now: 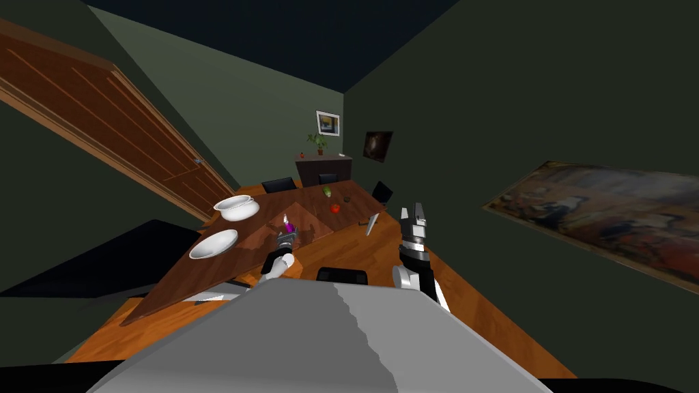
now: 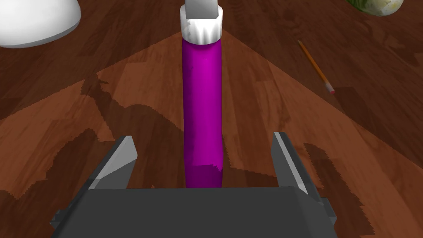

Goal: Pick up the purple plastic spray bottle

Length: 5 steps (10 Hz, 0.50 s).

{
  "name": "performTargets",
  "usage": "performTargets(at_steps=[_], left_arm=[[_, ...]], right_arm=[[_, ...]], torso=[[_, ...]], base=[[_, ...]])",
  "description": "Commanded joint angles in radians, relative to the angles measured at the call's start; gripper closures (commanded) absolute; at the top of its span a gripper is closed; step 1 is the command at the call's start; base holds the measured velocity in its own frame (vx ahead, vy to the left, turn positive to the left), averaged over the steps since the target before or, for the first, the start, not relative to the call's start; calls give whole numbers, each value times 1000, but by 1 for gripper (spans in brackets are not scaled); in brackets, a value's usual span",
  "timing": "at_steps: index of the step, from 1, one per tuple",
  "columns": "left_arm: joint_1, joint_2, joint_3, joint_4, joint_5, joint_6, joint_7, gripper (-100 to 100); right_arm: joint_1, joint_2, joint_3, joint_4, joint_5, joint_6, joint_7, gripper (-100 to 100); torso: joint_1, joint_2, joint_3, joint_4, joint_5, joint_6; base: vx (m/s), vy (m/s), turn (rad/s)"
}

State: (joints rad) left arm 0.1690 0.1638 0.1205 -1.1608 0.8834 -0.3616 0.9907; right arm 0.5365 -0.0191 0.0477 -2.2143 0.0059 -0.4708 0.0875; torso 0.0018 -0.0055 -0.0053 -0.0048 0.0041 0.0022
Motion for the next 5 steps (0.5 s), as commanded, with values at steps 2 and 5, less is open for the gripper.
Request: performTargets(at_steps=[2,5], left_arm=[[-11,72,3,59,-9,-13,79,-100],[-28,137,5,117,-16,-24,160,-100]], right_arm=[[0,0,0,0,0,0,0,0],[0,0,0,0,0,0,0,0]], torso=[[0,0,0,0,0,-1],[1,-1,0,0,0,-1]], base=[[-15,-89,-88],[-11,-65,-73]])
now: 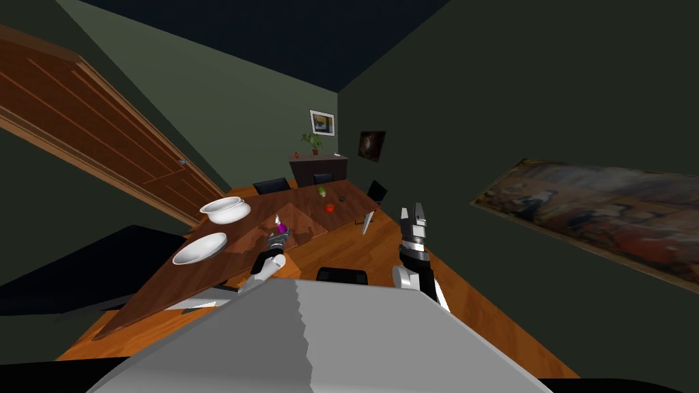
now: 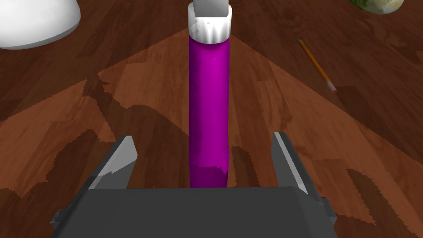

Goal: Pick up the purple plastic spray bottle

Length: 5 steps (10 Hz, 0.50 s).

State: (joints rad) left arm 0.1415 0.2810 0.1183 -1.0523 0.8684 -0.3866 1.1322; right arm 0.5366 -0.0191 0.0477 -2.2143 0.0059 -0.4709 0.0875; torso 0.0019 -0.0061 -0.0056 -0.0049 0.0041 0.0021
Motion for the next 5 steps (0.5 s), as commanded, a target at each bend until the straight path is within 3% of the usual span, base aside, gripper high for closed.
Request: performTargets(at_steps=[1,4,5], left_arm=[[0,30,7,14,-1,1,50,-100],[-33,123,10,121,-16,-21,146,-100],[-33,143,10,123,-16,-21,184,-100]], right_arm=[[0,0,0,0,0,0,0,0],[0,0,0,0,0,0,0,0],[0,0,0,0,0,0,0,0]], torso=[[0,0,0,0,0,0],[-1,0,0,0,0,-1],[-2,0,0,0,0,0]], base=[[-13,-73,-65],[-7,-91,-103],[-9,-93,-71]])
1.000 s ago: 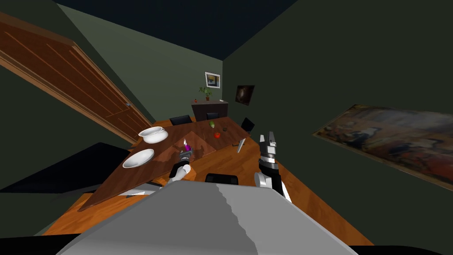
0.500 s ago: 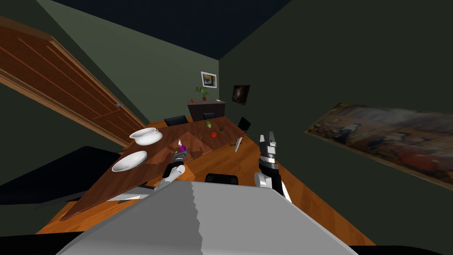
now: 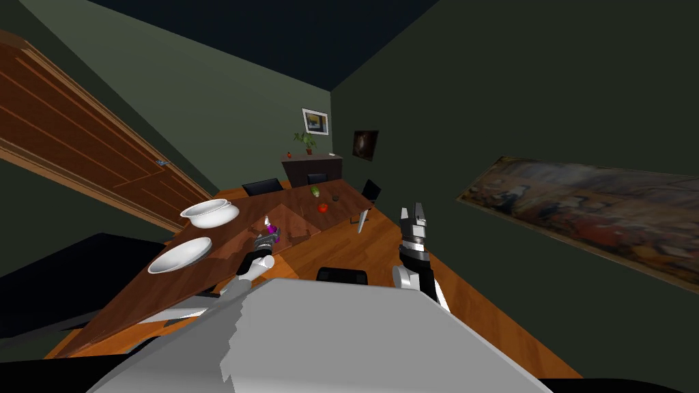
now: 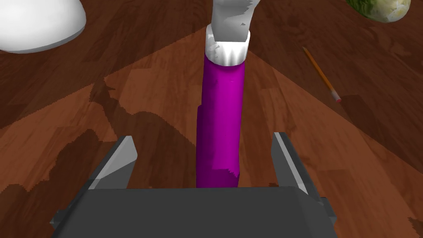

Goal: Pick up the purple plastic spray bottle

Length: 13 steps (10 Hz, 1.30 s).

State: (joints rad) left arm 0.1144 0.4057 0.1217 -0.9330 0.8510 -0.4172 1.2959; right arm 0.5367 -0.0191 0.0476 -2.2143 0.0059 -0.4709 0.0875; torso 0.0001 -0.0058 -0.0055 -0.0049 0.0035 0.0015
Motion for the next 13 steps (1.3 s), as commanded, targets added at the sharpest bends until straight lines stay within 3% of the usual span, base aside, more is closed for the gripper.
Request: performTargets(at_steps=[1,4,5,6,7,8,12,13], left_arm=[[-23,50,9,50,-5,-1,50,-100],[-23,75,9,59,-5,-1,97,-100],[-39,122,10,107,-12,-12,128,-100],[-39,131,10,113,-12,-12,166,-100],[-49,126,-4,132,-16,-28,159,-100],[-48,127,-3,131,-16,-28,165,100],[-48,127,-3,132,-17,-28,163,100],[-47,127,-3,132,-17,-28,163,0]], right_arm=[[0,0,0,0,0,0,0,0],[0,0,0,0,0,0,0,0],[0,0,0,0,0,0,0,0],[0,0,0,0,0,0,0,0],[0,0,0,0,0,0,0,0],[0,0,0,0,0,0,0,0],[0,0,0,0,0,0,0,0],[0,0,0,0,0,0,0,0]], torso=[[0,0,0,0,0,0],[3,0,0,0,1,0],[6,-1,0,0,1,0],[3,-1,0,0,1,1],[2,0,0,0,1,0],[4,0,0,0,1,0],[7,0,0,0,2,0],[7,0,0,0,2,0]], base=[[-27,-109,-123],[-3,-43,-11],[-3,-54,-170],[-2,-70,-64],[0,-27,9],[0,-6,-10],[0,0,5],[0,0,0]])
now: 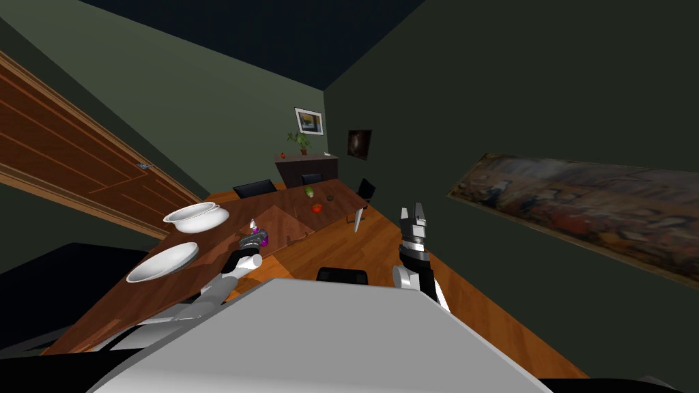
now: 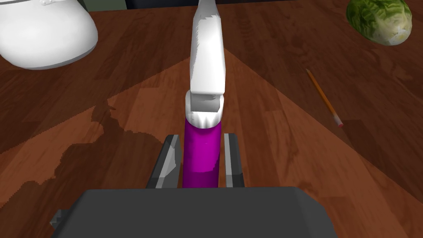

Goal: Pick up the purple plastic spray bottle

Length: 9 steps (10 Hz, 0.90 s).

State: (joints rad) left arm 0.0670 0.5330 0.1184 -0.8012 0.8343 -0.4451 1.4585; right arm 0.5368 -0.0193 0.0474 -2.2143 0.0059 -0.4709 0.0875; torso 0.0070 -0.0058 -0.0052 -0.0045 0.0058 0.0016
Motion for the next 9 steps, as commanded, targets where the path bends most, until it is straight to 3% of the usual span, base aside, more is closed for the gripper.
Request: performTargets(at_steps=[1,2,4,5,6,7,9], left_arm=[[25,-50,12,-50,11,27,-50,100],[25,-52,12,-39,11,27,-52,100],[25,-52,12,-73,11,27,-66,100],[41,-103,10,-122,19,38,-119,100],[41,-109,10,-128,19,38,-136,100],[58,-153,8,-182,26,49,-180,100],[58,-165,8,-182,26,49,-205,100]], right_arm=[[0,0,0,0,0,0,0,0],[0,0,0,0,0,0,0,0],[0,0,0,0,0,0,0,0],[0,0,0,0,0,0,0,0],[0,0,0,0,0,0,0,0],[0,0,0,0,0,0,0,0],[0,0,0,0,0,0,0,0]], torso=[[0,0,0,0,0,0],[5,0,-1,-2,4,-2],[9,2,-2,-5,9,-6],[7,2,-2,-5,9,-5],[10,2,-2,-5,9,-6],[11,1,-2,-6,11,-5],[14,-2,-5,-9,16,-3]], base=[[7,82,138],[11,90,53],[-4,20,14],[7,62,133],[3,73,78],[6,106,110],[14,64,35]])
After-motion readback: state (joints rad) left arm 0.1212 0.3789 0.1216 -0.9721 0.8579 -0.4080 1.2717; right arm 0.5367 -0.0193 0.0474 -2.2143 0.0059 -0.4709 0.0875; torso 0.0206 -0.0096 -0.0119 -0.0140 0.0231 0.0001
